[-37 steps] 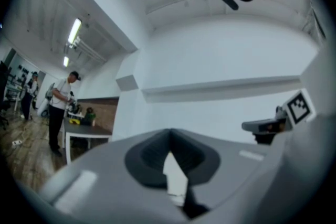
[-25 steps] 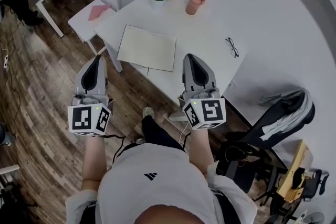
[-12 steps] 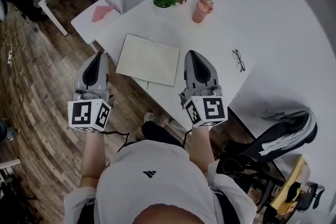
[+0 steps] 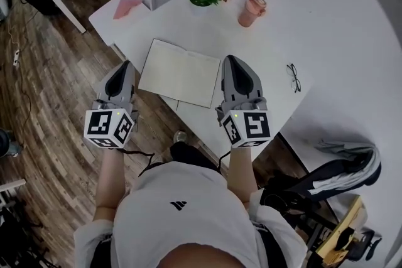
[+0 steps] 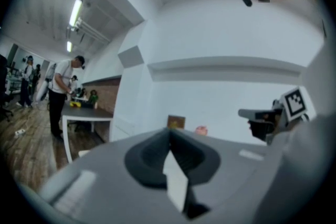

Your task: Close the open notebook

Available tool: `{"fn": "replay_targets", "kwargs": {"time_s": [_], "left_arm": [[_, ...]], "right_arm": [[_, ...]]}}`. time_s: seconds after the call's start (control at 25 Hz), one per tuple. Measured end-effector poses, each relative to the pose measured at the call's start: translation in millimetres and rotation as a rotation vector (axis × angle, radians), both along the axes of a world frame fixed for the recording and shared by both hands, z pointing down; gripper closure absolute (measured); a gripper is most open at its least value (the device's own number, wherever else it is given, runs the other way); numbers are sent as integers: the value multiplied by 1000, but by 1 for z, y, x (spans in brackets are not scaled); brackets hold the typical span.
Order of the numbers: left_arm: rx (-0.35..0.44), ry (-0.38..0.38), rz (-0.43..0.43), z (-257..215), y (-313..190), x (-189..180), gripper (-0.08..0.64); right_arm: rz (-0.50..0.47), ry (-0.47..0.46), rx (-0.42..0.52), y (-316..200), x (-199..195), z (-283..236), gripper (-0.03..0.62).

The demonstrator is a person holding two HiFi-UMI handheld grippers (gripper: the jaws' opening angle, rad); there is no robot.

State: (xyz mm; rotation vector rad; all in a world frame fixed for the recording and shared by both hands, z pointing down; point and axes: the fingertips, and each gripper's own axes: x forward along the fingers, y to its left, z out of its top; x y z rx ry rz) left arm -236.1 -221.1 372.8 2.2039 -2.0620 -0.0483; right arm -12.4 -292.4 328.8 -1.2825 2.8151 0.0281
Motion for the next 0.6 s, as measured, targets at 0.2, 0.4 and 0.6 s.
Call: {"fn": "replay_targets", "kwargs": {"time_s": [0.2,0.4,0.6], "left_arm": [[-138,75,-27,53,-8,-9,530],[-249,184,-60,102,-15,-18,457],[-332,295,-107,145,-21,-31,434]], "right_arm": [[-22,5,-26,-13,-5,12,594],[-56,4,-48,-27,-15,22,594],[-89,14,-69,-35,-28,31,594]]}}
